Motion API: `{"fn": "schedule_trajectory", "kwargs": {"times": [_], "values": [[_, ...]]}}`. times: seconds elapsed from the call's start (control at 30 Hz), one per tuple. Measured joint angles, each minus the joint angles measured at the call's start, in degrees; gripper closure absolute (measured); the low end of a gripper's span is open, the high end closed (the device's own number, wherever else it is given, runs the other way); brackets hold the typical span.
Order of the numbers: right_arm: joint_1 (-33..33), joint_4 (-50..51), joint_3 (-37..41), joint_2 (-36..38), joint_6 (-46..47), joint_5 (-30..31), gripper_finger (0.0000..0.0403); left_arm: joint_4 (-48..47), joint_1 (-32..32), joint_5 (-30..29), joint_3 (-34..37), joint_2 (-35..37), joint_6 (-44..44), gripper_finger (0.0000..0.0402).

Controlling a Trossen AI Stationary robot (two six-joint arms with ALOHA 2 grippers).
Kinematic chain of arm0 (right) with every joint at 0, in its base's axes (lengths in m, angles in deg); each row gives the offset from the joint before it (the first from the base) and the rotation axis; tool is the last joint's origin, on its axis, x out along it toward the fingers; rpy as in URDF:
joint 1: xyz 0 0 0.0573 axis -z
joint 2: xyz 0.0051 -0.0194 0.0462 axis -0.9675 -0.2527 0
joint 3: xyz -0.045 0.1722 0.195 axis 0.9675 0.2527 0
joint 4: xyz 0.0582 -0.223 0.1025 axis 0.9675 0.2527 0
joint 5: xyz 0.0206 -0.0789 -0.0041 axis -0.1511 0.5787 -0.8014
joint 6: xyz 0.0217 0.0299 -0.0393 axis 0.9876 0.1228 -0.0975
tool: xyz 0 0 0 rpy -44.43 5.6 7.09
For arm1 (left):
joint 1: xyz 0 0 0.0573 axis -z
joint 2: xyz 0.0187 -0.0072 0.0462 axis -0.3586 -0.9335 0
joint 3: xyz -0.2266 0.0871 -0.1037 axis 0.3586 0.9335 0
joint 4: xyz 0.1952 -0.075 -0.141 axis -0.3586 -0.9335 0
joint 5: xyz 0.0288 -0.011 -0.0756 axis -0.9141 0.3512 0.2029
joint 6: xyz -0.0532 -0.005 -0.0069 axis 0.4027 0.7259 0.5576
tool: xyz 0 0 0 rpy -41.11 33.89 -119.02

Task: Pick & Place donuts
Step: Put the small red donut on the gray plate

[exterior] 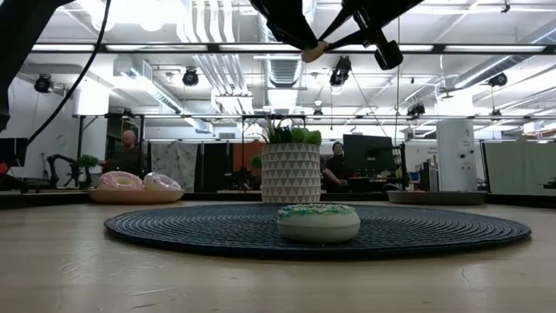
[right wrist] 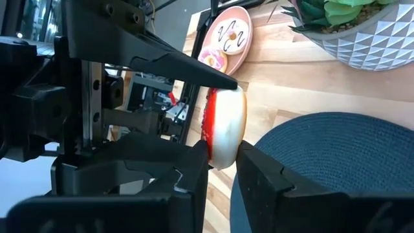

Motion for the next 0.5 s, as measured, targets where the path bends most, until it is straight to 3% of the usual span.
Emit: {"fn": "schedule_trajectory", "kwargs": {"times": [0.5], "values": [[0.02, -0.07, 0.00, 0.00, 0.25, 1.12, 0.0276, 0.01, 0.01, 0.02, 0.00, -0.01, 0.00, 0.0209]]}}
